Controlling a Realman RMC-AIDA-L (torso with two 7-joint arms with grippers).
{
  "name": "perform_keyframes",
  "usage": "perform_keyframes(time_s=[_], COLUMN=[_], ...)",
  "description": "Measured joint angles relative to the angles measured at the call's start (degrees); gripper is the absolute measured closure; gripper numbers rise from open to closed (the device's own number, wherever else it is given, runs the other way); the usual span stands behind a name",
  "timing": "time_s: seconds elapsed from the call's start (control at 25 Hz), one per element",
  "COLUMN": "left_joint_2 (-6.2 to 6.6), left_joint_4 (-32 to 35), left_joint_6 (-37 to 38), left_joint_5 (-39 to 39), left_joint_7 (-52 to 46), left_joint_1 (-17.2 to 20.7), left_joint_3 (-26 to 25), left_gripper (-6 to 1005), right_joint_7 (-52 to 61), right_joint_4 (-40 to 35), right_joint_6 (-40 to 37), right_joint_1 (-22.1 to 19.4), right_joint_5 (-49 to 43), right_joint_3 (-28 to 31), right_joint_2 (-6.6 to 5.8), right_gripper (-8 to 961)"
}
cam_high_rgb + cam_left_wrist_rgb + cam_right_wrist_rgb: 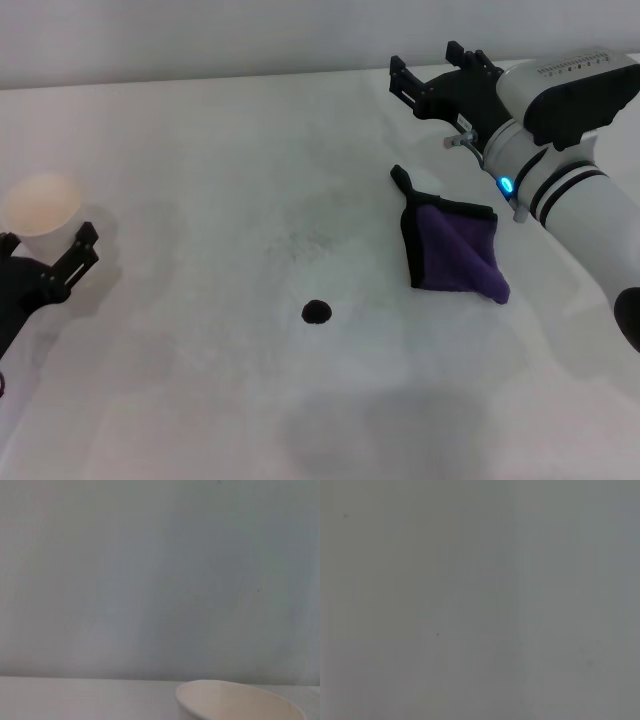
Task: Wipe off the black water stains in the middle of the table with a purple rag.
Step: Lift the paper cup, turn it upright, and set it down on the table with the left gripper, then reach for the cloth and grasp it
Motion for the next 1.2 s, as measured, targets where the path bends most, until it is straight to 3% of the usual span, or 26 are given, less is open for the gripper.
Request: perform_keyframes(time_s=[0.6,1.2], left_joint_2=[0.08,-0.11], left_joint_4=[0.04,0.04], left_joint_6=[10.31,6.11], left_joint_5=[3.57,3.77], left_joint_7=[-0.40,-0.61], left_joint_1=[-5.82,-1.01], left_joint_3=[0.53,0.09], left_gripper=[110,111], right_joint_7=[0.03,0.03], right_joint_4=[0.17,0.00], right_joint_6=[-1.19,-2.26], right_joint_1=[-2.57,-2.62], right_joint_5=[-1.37,-1.40], right_joint_3=[0.12,0.16], right_joint_2=[0.23,0.21], right_gripper=[125,126])
